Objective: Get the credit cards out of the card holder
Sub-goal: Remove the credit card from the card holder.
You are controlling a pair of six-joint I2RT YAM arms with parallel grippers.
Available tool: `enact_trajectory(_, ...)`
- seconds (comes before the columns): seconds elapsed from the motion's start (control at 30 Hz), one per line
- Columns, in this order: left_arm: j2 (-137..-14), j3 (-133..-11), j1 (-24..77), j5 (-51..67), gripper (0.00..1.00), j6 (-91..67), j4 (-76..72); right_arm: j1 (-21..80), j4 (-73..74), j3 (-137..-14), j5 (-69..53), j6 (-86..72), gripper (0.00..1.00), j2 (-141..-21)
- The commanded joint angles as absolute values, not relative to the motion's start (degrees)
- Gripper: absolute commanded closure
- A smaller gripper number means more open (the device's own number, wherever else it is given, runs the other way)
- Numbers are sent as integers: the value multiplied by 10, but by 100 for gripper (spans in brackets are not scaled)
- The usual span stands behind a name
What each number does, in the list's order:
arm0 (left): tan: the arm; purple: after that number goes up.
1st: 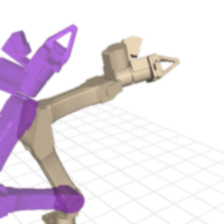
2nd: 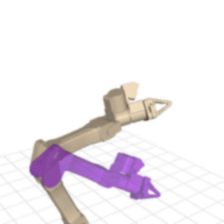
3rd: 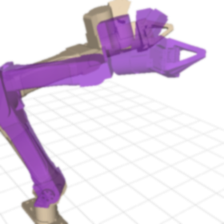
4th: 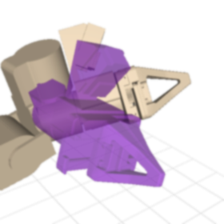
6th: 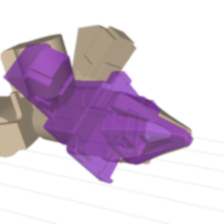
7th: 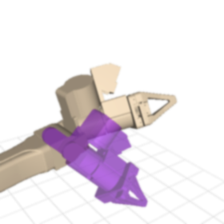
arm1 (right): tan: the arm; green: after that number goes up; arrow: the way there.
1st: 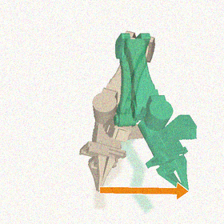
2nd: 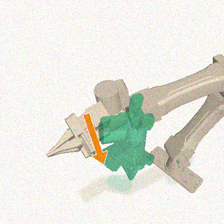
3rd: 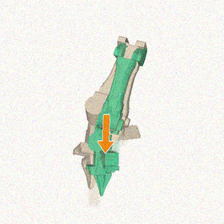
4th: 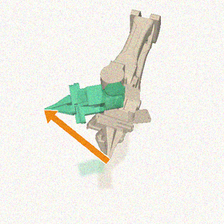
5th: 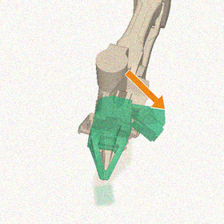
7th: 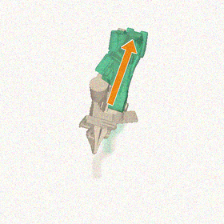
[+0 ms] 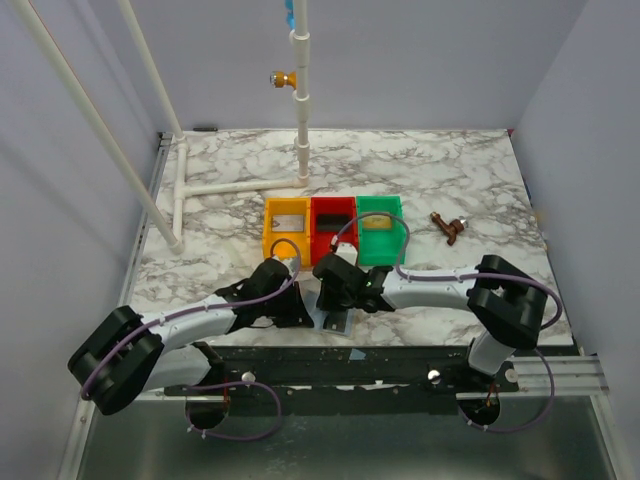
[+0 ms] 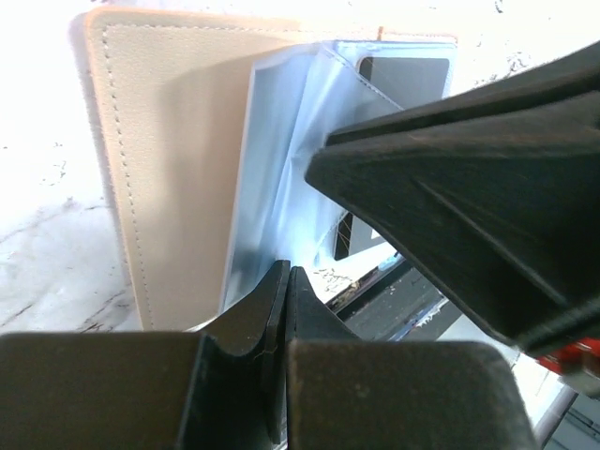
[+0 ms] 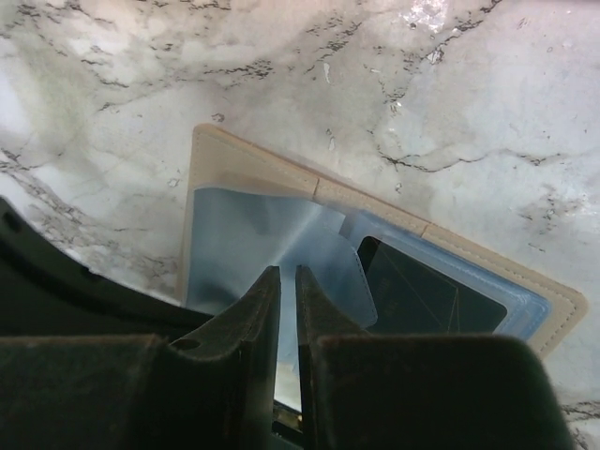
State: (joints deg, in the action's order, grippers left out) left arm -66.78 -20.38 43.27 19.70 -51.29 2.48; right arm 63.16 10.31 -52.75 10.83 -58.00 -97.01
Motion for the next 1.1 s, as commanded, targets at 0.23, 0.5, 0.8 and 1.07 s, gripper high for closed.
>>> enact_trajectory(0.23, -653, -212, 437, 150, 100, -522, 31, 632, 191, -516, 185, -557, 62, -856)
enact_trajectory(0.5, -646, -225, 437, 147, 100, -514, 47, 632, 165, -473, 152, -562, 44, -855)
enact_trajectory(0.8, -641, -224, 437, 147, 100, -510, 54, 631, 125, -477, 140, -567, 55, -898)
enact_trajectory(1.07, -624, -235, 436, 144, 100, -499, 77, 631, 101, -493, 135, -569, 73, -924)
